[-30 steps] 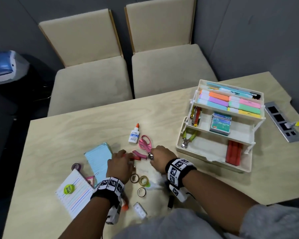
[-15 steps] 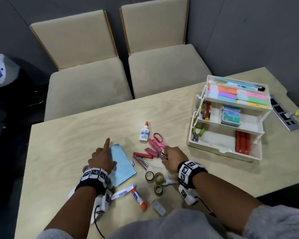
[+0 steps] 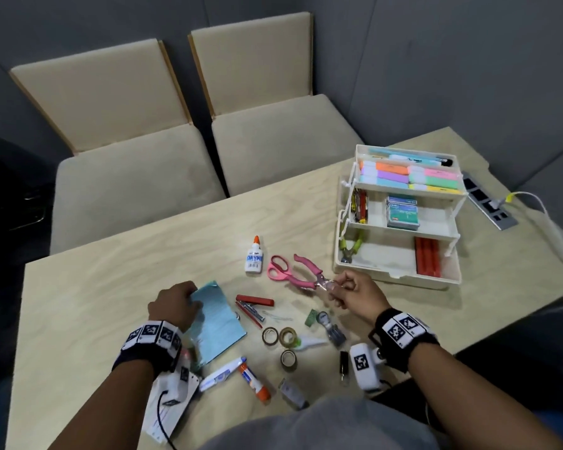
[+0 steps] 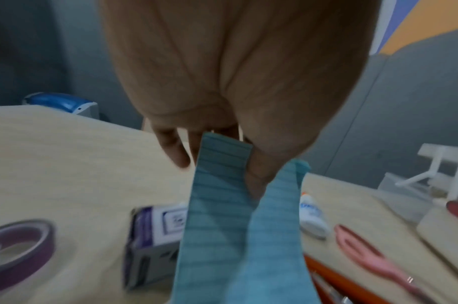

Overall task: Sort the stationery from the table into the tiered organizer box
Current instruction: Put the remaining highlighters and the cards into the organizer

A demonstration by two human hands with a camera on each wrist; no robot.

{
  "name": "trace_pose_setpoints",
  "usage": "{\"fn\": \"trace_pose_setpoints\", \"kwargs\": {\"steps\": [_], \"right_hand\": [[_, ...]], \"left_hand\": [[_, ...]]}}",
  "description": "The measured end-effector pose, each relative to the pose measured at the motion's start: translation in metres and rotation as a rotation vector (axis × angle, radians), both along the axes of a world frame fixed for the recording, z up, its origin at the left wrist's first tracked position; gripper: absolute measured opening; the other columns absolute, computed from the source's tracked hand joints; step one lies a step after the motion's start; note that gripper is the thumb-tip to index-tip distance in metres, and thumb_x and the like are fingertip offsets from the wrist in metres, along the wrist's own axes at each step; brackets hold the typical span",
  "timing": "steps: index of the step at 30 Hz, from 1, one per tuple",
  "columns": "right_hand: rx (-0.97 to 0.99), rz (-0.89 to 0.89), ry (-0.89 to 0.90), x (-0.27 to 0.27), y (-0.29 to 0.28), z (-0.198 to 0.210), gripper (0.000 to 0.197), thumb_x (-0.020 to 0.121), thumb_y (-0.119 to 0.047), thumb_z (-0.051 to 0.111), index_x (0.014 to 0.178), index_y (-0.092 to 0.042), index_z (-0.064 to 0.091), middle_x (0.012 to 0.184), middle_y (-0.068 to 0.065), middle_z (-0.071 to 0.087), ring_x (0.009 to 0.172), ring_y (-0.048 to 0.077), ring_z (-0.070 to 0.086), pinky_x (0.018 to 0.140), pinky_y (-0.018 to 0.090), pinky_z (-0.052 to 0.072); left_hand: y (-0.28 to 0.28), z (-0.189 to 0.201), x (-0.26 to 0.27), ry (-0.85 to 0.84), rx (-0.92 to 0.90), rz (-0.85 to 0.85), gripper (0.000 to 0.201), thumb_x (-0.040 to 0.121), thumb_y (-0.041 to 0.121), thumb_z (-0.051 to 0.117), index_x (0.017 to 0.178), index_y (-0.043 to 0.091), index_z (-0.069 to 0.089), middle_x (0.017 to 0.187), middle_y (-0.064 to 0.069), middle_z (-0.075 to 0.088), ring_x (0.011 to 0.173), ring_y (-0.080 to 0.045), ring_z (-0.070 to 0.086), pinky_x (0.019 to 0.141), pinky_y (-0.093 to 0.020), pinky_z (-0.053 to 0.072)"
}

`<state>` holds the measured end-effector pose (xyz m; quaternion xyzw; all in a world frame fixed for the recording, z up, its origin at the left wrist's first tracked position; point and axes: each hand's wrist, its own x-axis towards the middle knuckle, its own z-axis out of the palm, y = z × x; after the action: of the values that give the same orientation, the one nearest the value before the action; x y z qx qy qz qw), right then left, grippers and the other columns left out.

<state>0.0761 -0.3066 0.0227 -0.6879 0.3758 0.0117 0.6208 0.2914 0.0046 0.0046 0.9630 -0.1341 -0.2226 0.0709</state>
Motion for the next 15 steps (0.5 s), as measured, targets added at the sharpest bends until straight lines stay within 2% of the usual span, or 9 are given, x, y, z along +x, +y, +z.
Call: {"fn": "trace_pose_setpoints", "kwargs": {"steps": [3,5,8,10,12,13,15], "right_hand": [[0.128,-0.119,-0.042,-0.011,-0.018,0.002,0.011,0.095,-0.008,0.064,0.095,0.002,0.062,0.078,0.017,0.071,0.053,0.013,0.062,0.055,0.025,0.049],[0.212,-0.224,-0.092,-0.019,-0.026,0.005,0.009,0.097,-0.007,0.061,0.09,-0.001,0.063,0.078,0.018,0.071,0.055,0.016,0.06,0.056,0.027,0.046],[0.364,-0.382,-0.158,-0.031,-0.04,0.011,0.013,0.1,-0.005,0.055,0.09,-0.003,0.064,0.074,0.016,0.069,0.052,0.014,0.058,0.053,0.023,0.044],[0.426,-0.472,-0.178,-0.041,-0.055,0.013,0.015,0.101,-0.005,0.051,0.091,-0.003,0.061,0.071,0.015,0.07,0.049,0.013,0.059,0.048,0.02,0.045],[0.471,-0.55,-0.193,-0.048,-0.07,0.013,0.011,0.101,-0.005,0.051,0.097,0.0,0.06,0.07,0.016,0.07,0.047,0.013,0.06,0.044,0.02,0.046],[0.485,-0.577,-0.19,-0.049,-0.078,0.012,0.011,0.101,-0.005,0.052,0.102,0.002,0.06,0.07,0.017,0.07,0.048,0.014,0.061,0.043,0.02,0.047],[0.512,-0.589,-0.16,-0.046,-0.09,0.008,0.017,0.1,-0.005,0.054,0.109,0.007,0.06,0.071,0.017,0.07,0.05,0.015,0.062,0.044,0.021,0.049]], "left_hand": [[-0.01,0.016,-0.002,0.132,-0.089,-0.077,0.013,0.081,0.024,0.071,0.085,0.027,0.059,0.08,-0.002,0.067,0.079,-0.025,0.065,0.065,-0.033,0.056],[-0.02,0.029,-0.007,0.201,-0.128,-0.115,0.015,0.081,0.024,0.071,0.086,0.028,0.058,0.081,0.0,0.069,0.073,-0.019,0.064,0.058,-0.027,0.05],[-0.038,0.05,-0.017,0.319,-0.327,-0.11,0.016,0.083,0.02,0.072,0.09,0.028,0.06,0.075,-0.002,0.072,0.068,-0.02,0.068,0.063,-0.032,0.053],[-0.057,0.062,-0.027,0.482,-0.586,0.008,0.021,0.082,0.011,0.074,0.098,0.017,0.061,0.075,-0.013,0.073,0.064,-0.025,0.068,0.06,-0.035,0.054],[-0.078,0.069,-0.039,0.572,-0.767,0.171,0.029,0.078,0.001,0.074,0.103,0.006,0.059,0.077,-0.02,0.07,0.06,-0.027,0.066,0.05,-0.03,0.051],[-0.09,0.069,-0.046,0.6,-0.823,0.242,0.031,0.078,-0.003,0.072,0.104,0.005,0.059,0.079,-0.021,0.07,0.062,-0.029,0.067,0.048,-0.03,0.051],[-0.113,0.068,-0.057,0.643,-0.909,0.359,0.033,0.082,-0.01,0.065,0.108,0.009,0.06,0.088,-0.021,0.072,0.073,-0.035,0.069,0.056,-0.04,0.057]]}}
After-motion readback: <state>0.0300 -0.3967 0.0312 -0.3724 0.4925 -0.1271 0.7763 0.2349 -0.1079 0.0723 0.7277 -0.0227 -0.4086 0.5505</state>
